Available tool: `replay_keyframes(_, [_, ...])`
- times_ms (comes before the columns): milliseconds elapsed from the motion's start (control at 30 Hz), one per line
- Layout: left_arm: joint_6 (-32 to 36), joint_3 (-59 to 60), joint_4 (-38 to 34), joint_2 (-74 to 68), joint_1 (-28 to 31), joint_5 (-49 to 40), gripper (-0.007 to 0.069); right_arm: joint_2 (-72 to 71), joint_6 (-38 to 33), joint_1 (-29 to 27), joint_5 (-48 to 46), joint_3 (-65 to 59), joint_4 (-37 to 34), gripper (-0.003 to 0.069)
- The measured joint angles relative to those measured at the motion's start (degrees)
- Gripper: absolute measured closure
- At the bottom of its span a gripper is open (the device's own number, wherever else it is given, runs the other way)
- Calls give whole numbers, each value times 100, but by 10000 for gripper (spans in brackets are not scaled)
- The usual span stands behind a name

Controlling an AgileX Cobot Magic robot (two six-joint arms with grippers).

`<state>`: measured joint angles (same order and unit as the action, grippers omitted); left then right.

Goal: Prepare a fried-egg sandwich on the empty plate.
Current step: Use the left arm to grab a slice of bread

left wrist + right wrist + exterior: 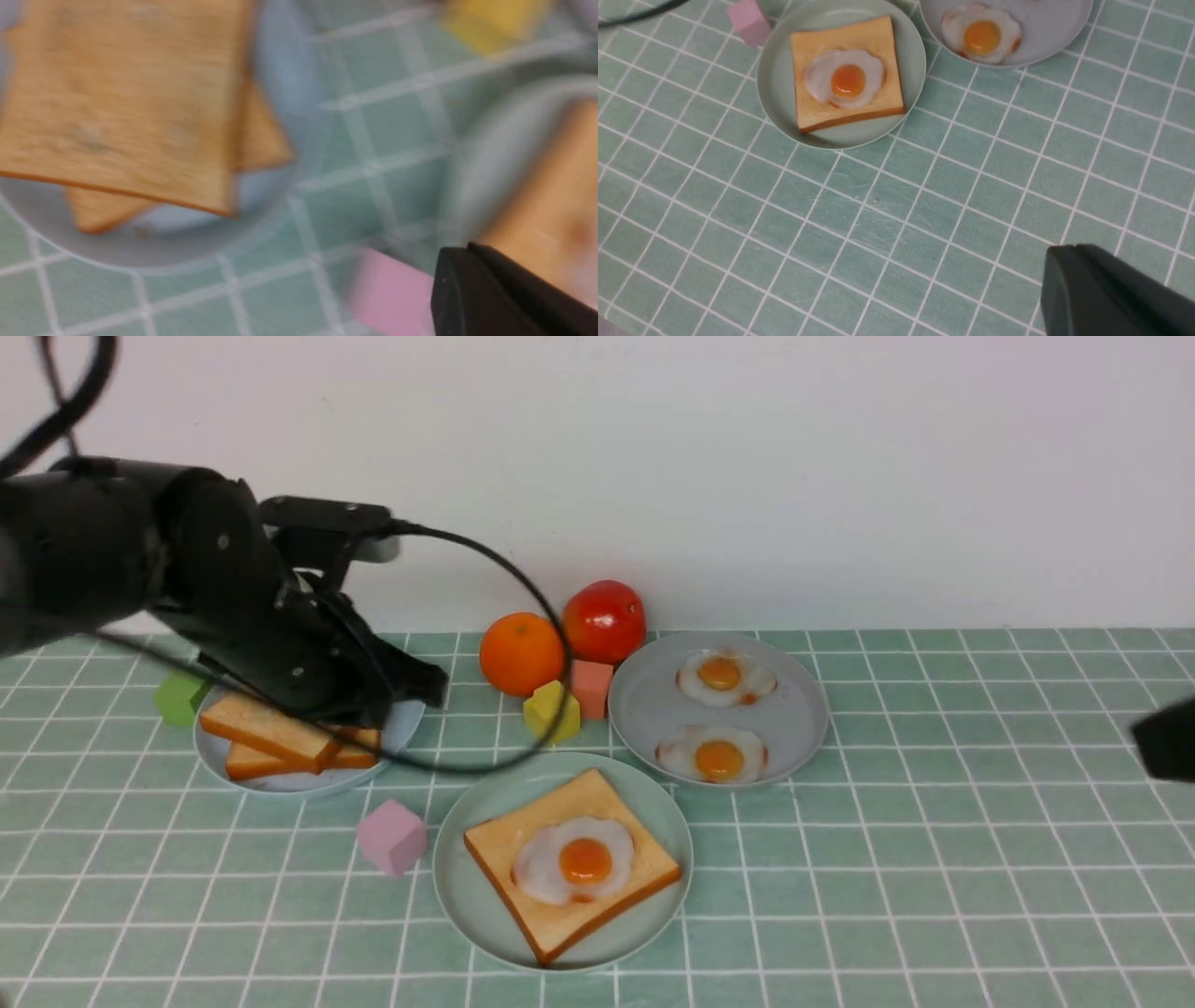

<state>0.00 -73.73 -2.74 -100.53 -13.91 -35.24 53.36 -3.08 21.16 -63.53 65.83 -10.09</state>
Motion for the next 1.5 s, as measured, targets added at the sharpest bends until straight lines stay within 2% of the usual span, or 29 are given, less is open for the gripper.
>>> replay_keyframes(100, [56,-343,274,-547,243,5,525,-141,4,0,-2,-46,23,658])
replay_keyframes(133, [56,-343,322,-547,243,5,518,-148,4,0,-2,-46,24,658])
replay_keyframes(167, [67,-476,547,-756,301,36,453,-171,4,0,-2,-46,24,658])
replay_keyframes(333, [77,-579,1152,-1069,322,507,300,-187,4,0,-46,-65,24,657])
replay_keyframes(467, [77,-579,1415,-1280,322,918,258,-187,4,0,-65,-112,17,655])
replay_keyframes(767, [0,-590,1514,-1571,322,1002,253,-187,11,0,-78,-118,-153,650])
replay_keyframes(967, [-32,-627,1553,-1612,322,952,324,-187,11,0,-78,-118,-153,648])
replay_keyframes(1000, [-62,-627,1582,-1612,327,939,396,-187,11,0,-78,-123,-153,646])
replay_keyframes(1100, [-105,-627,1582,-1612,327,939,538,-187,11,0,-78,-123,-170,646])
replay_keyframes(1200, [-116,-638,1600,-1586,322,896,620,-208,11,0,-78,-123,-171,646])
replay_keyframes(1400, [-91,-628,1333,-849,276,388,631,-379,11,0,-78,-123,-95,645])
replay_keyframes(1500, [312,-502,1228,-147,40,175,631,-534,11,0,-78,-123,7,645])
